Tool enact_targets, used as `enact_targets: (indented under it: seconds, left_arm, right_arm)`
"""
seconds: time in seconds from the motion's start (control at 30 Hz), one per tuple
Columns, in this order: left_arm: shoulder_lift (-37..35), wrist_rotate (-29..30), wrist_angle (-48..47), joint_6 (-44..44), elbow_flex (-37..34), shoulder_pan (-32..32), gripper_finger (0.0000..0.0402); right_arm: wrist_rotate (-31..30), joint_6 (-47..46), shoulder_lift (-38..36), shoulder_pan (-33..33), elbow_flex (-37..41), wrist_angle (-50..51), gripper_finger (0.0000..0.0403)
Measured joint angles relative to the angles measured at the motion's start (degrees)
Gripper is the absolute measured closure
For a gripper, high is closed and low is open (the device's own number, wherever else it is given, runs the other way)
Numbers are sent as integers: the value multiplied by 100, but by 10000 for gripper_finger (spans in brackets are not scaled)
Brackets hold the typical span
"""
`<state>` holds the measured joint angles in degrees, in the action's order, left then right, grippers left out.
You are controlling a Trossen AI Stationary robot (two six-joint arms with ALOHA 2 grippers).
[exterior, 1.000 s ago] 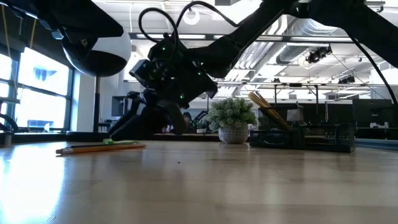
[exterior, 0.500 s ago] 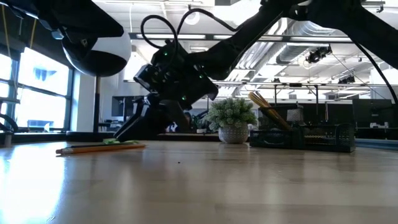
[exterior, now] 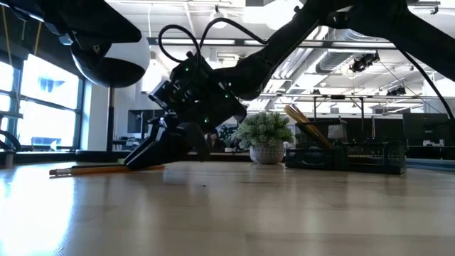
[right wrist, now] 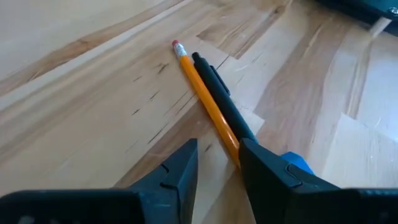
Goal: Pick and place office supplies into organizer
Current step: Put the orange pencil into the desk organizer
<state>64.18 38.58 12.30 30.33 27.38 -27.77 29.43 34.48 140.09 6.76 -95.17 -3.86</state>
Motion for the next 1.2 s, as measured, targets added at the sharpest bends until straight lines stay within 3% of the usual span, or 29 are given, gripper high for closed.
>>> enact_targets:
  seconds: [0.27,0.53,0.67,0.8,0.9,1.2]
  left_arm:
    - [0,-106,-431,133,0,0,396]
    - [2,-110,-1247,930,-2,0,396]
    - [2,-50,-2314,1782,0,5,396]
    - [52,-86,-3374,3187,-2,7,396]
    - [111,-352,-3382,3533,-2,7,396]
    - [682,-1032,-3010,3461,0,6,391]
  right_arm:
    - [40,-397,-265,-8,37,741,290]
    - [61,-460,-843,-92,46,2875,290]
    - [85,-506,-991,-182,48,3771,290]
    - [92,-511,-1034,-302,46,4205,290]
    - [87,-526,-1036,-364,43,4234,290]
    - [-2,-732,-1164,-397,52,4255,290]
